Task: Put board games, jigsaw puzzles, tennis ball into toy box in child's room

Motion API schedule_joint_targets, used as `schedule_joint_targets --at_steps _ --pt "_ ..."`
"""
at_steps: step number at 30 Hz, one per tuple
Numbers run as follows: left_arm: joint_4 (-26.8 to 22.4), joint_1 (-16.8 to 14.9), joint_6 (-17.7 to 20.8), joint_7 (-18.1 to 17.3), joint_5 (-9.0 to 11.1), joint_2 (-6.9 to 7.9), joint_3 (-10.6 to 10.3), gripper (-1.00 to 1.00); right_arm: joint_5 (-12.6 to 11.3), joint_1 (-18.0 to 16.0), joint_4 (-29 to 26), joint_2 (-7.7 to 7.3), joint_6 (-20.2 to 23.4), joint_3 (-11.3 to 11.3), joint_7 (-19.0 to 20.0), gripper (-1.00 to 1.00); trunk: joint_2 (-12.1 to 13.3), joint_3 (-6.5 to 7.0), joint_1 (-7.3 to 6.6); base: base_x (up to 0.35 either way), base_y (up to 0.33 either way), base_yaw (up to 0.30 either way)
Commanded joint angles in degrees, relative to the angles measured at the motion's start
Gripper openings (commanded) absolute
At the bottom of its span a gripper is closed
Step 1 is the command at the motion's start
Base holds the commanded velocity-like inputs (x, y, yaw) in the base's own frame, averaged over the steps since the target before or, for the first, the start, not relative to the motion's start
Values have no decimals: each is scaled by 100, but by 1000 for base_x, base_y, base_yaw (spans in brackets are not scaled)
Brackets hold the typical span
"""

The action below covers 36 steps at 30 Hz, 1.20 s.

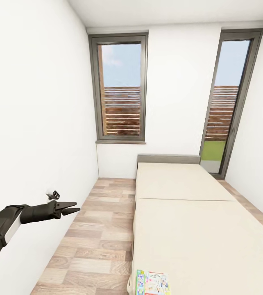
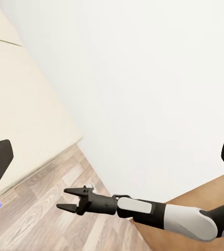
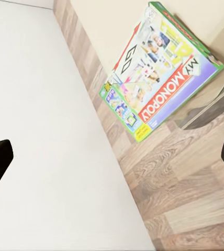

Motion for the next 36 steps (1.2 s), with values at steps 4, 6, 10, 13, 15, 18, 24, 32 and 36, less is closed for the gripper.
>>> schedule_joint_targets --at_steps 4,6,10,13,15,18,24,32,36 --pt "4 -9 62 -20 13 1 -22 100 -15 -32 4 55 116 -19 12 100 -168 -81 89 0 0 0" --pt "4 -9 62 -20 13 0 -22 100 -11 -35 3 71 127 -18 15 100 -248 -117 133 0 0 0" --pt "4 -10 62 -20 16 -2 -18 100 9 -44 1 114 155 -13 51 100 -409 -188 221 0 0 0" --pt "5 -11 63 -20 18 -7 -15 100 17 -50 -1 129 167 4 46 100 -529 -242 287 0 0 0" --pt "5 -11 63 -20 18 -9 -15 100 20 -50 -1 131 171 33 40 100 -609 -278 331 0 0 0" --pt "5 -11 60 -20 19 -6 -18 100 21 -50 -2 126 179 102 49 100 -729 -332 397 0 0 0" --pt "5 -11 56 -20 15 -5 -21 100 15 -50 -2 125 189 212 88 100 -970 -440 529 0 0 0" --pt "5 -12 44 -20 13 -4 -22 100 12 -50 -22 140 200 267 102 100 -1291 -583 704 0 0 0" --pt "5 -11 40 -20 17 -4 -22 100 13 -60 -38 139 208 276 110 100 -1451 -655 792 0 0 0"
